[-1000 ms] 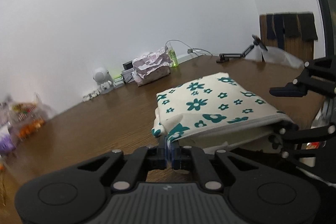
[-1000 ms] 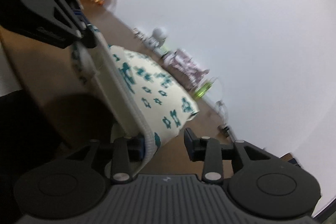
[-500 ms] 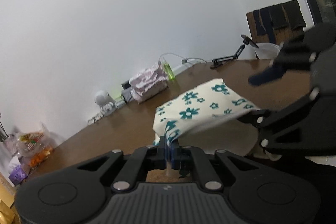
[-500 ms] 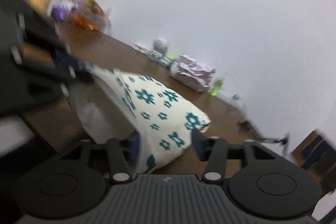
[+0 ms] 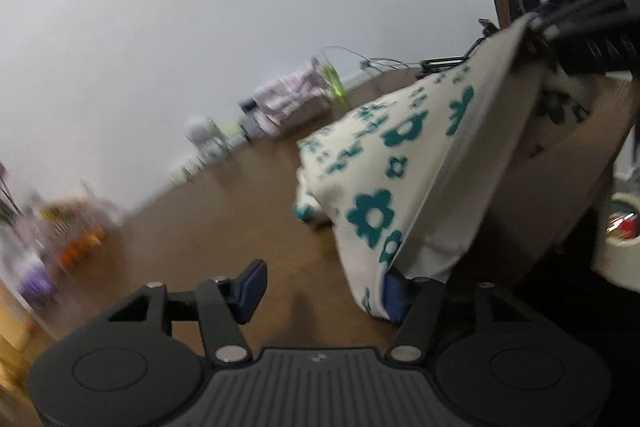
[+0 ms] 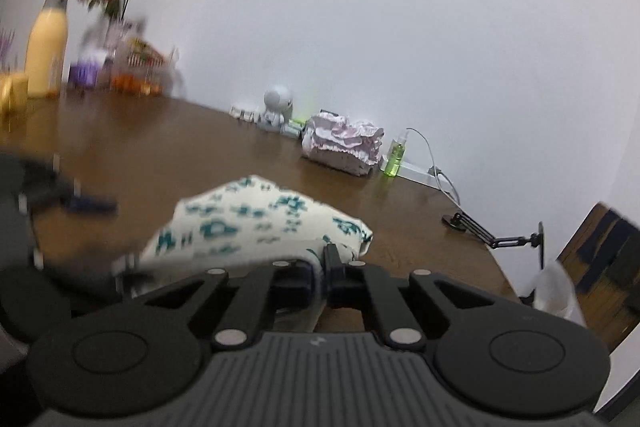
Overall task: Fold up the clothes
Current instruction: 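Lift the cream flowered shirt off the stack with both grippers and carry it over the table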
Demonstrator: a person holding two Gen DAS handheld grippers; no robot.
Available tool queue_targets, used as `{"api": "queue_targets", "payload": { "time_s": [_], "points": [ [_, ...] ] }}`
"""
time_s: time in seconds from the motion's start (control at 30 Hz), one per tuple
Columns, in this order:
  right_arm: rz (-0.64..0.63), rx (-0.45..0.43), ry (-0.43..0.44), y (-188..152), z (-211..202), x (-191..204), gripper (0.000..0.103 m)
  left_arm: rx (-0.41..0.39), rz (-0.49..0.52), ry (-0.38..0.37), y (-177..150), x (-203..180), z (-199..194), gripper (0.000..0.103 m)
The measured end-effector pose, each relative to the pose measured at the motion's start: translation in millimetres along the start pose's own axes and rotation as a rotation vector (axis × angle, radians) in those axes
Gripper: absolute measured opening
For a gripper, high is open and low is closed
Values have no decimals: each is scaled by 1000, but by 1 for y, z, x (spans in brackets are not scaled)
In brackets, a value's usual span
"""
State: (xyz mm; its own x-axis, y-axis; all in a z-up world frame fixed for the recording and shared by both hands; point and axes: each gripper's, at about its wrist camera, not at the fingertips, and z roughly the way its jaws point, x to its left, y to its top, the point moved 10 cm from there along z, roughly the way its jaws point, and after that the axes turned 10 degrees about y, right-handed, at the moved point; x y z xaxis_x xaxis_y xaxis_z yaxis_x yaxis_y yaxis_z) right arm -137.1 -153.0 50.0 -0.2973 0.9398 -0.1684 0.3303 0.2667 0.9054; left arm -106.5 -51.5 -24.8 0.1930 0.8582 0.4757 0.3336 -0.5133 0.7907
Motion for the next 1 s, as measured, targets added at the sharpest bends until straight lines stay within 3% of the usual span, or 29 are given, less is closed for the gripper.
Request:
{"api": "queue_targets", "payload": {
  "time_s": [0.03,0.07,0.1,0.13,0.17,0.23,0.37,0.53,0.6,0.77,0.9,1.0],
  "points": [
    [-5,3,3,1,2,-2,5,-6,-4,-8,3,2,-1,28],
    [-22,10,-1,1,5,-4,7,-14,-7,-8,10,8,-1,3],
    [-74,31,-22,-4,10,-3,14,-30,-28,0,19,18,-3,3],
    [-144,59,-52,-11,16,0,30,-54,-63,19,30,34,-5,3],
    [-196,80,-60,-17,20,2,32,-84,-95,26,43,51,-8,3],
    [-205,83,0,-13,17,7,4,-147,-126,-19,75,78,-17,3],
    [-285,-136,53,103,-34,-11,4,-400,16,19,171,132,-58,3],
    [-288,-345,232,267,-145,-55,4,-644,28,8,299,220,-151,3],
    [-315,-376,265,307,-175,-61,5,-716,24,20,334,245,-185,3],
    [-367,-386,262,355,-186,-70,5,-734,-22,-21,373,277,-195,3],
    [-325,-337,389,358,-164,-74,5,-685,-87,-119,382,287,-169,3],
    [-307,-249,400,348,-114,-77,5,-611,-74,-149,381,285,-120,3]
  ]
}}
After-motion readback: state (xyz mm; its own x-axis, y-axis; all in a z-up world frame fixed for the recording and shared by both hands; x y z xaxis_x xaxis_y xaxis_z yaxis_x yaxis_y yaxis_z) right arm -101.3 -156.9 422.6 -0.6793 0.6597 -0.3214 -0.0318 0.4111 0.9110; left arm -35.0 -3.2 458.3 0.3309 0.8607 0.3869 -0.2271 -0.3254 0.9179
